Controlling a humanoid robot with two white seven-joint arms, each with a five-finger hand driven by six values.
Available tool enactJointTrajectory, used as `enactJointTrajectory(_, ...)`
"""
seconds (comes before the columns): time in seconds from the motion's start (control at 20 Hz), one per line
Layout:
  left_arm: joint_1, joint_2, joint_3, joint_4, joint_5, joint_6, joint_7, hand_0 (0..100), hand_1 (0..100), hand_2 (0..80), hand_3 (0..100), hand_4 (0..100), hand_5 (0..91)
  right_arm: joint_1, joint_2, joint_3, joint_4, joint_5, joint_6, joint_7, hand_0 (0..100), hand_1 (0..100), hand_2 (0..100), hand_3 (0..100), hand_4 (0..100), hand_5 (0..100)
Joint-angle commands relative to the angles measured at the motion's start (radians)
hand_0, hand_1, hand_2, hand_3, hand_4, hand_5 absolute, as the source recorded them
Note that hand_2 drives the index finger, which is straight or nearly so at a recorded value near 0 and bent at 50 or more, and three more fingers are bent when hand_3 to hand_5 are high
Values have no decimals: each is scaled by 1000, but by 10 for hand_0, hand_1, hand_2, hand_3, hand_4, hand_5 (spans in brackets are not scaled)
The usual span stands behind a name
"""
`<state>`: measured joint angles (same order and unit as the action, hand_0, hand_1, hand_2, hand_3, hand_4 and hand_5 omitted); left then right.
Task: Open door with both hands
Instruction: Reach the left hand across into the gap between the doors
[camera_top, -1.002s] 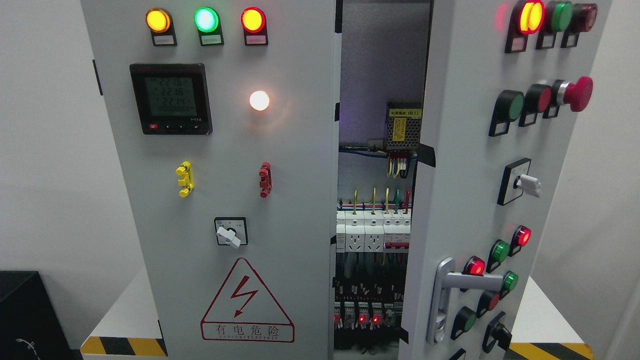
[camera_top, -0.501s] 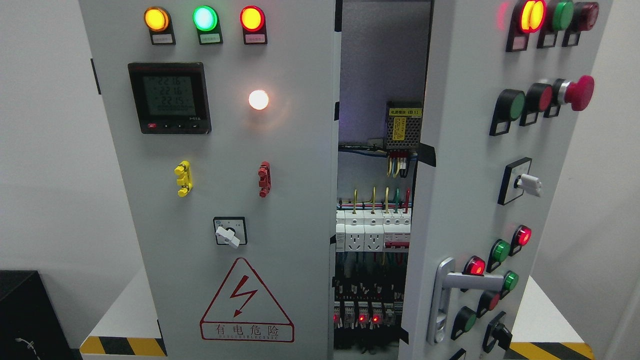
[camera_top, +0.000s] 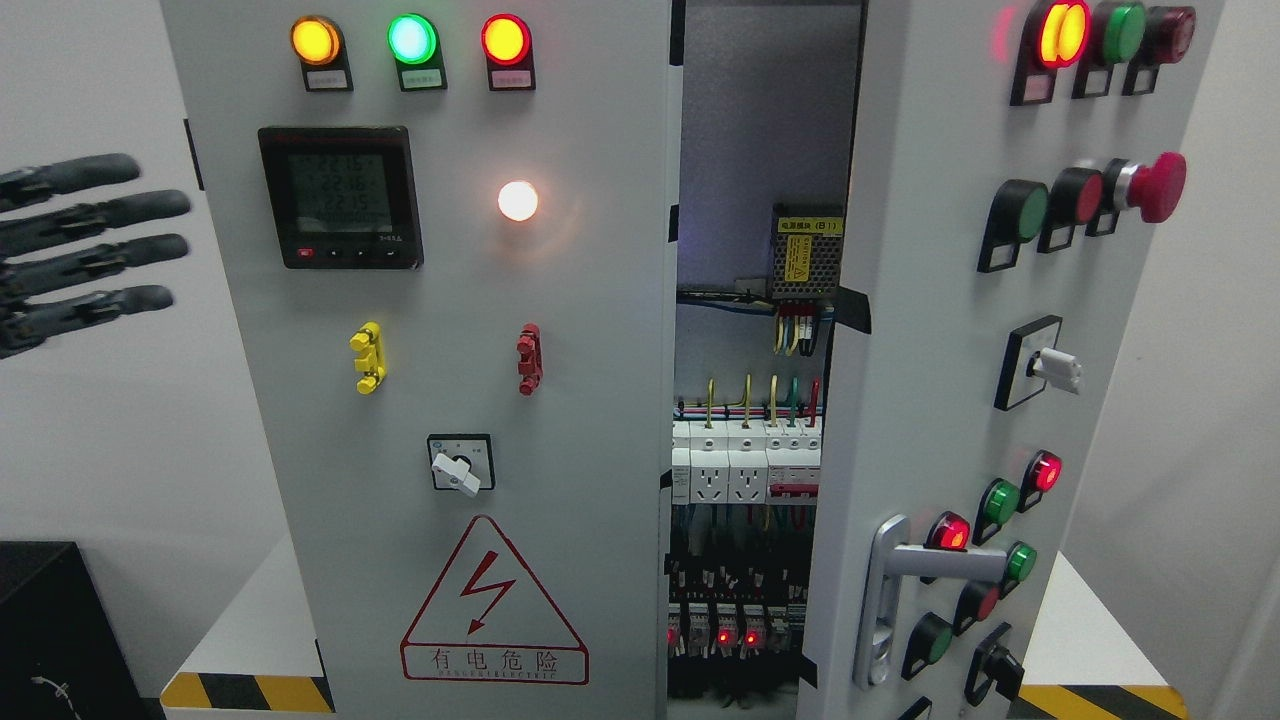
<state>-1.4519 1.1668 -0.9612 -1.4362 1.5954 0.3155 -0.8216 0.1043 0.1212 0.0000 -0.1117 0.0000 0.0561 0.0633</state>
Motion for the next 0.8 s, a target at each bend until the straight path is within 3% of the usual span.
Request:
enactJointTrajectory(0.0, -166, -386, -486, -159, -2, -50, 160, 0, 0, 0, 0, 0, 0, 0, 0, -15, 0, -9, 1, 0, 0, 0, 0, 0, 0, 0)
enactJointTrajectory(0.25, -176, -605, -299, -144, -3, -49, 191, 0, 0, 0, 0, 0, 0, 0, 0, -15, 0, -9, 1, 0, 0, 0, 0, 0, 0, 0)
enactJointTrajectory(0.45, -168, -801, -245, -64, -50, -47, 193, 0, 0, 0, 0, 0, 0, 0, 0, -17, 0, -9, 1, 0, 0, 0, 0, 0, 0, 0)
enactJointTrajectory(0.55, -163, -861, -220, -47, -98, -46, 214, 0, 0, 0, 0, 0, 0, 0, 0, -15, 0, -9, 1, 0, 0, 0, 0, 0, 0, 0)
enactJointTrajectory(0.75, -163, -927, -197, -46, -109, -35, 288, 0, 0, 0, 0, 0, 0, 0, 0, -15, 0, -9, 1, 0, 0, 0, 0, 0, 0, 0)
